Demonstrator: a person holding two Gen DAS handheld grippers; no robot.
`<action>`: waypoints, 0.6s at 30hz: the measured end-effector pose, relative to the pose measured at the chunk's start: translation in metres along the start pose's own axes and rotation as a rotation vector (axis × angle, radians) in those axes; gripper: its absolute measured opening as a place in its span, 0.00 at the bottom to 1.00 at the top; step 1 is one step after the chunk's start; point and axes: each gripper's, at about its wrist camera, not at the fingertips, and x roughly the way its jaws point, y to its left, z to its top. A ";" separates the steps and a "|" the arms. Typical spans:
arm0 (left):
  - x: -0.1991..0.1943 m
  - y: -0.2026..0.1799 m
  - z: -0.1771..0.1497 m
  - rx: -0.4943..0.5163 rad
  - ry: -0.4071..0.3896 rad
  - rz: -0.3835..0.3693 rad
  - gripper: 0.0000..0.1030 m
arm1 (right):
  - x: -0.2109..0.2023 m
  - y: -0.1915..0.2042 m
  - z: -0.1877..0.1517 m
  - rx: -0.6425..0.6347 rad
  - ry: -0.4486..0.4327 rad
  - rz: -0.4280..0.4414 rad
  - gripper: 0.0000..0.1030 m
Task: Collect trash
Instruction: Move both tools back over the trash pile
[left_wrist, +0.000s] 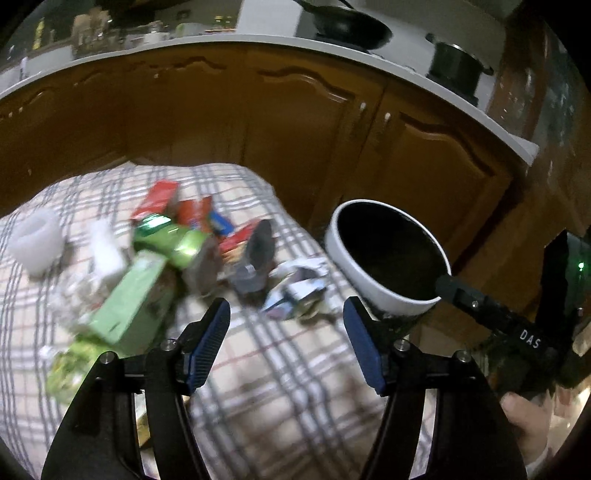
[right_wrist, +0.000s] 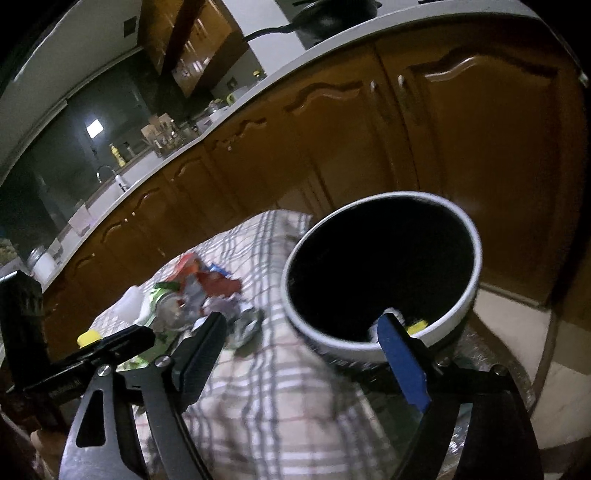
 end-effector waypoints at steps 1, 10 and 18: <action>-0.005 0.007 -0.002 -0.012 -0.004 0.007 0.63 | 0.002 0.003 -0.002 -0.003 0.005 0.005 0.83; -0.032 0.049 -0.025 -0.065 -0.023 0.053 0.63 | 0.008 0.039 -0.019 -0.046 0.030 0.035 0.83; -0.046 0.079 -0.035 -0.122 -0.037 0.099 0.63 | 0.013 0.057 -0.027 -0.071 0.043 0.039 0.83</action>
